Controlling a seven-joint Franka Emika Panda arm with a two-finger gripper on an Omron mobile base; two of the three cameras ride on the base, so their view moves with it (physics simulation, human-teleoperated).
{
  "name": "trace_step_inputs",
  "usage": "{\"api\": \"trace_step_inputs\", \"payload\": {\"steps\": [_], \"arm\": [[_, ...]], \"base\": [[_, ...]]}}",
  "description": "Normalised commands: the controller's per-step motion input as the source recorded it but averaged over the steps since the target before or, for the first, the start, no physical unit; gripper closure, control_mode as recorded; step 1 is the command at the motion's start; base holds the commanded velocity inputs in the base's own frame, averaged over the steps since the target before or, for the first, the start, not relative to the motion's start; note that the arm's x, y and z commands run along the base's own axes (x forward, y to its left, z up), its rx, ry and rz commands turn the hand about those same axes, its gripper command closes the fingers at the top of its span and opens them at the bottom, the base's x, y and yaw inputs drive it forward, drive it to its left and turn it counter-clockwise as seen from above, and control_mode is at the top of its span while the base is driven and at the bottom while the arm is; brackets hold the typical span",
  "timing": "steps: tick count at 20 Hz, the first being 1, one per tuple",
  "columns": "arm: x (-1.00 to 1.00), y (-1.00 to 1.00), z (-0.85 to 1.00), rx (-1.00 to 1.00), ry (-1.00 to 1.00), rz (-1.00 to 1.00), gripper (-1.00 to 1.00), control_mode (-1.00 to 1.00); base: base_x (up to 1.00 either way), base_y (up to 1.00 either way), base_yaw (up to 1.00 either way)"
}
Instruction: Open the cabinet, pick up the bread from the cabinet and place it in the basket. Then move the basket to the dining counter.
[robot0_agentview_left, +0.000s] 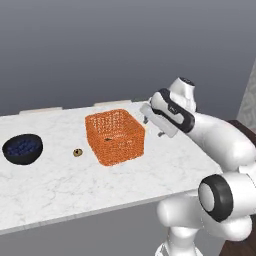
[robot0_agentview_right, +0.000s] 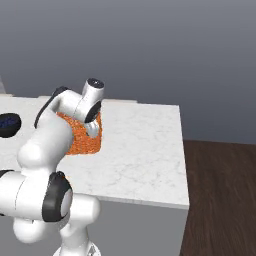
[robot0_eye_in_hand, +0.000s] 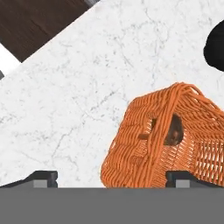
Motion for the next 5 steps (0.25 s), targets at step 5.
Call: {"api": "trace_step_inputs", "payload": {"steps": [5], "arm": [[-1.00,0.01,0.33,0.22,0.00,-0.64,-1.00,-1.00]], "base": [[0.00,0.00,0.00]]}}
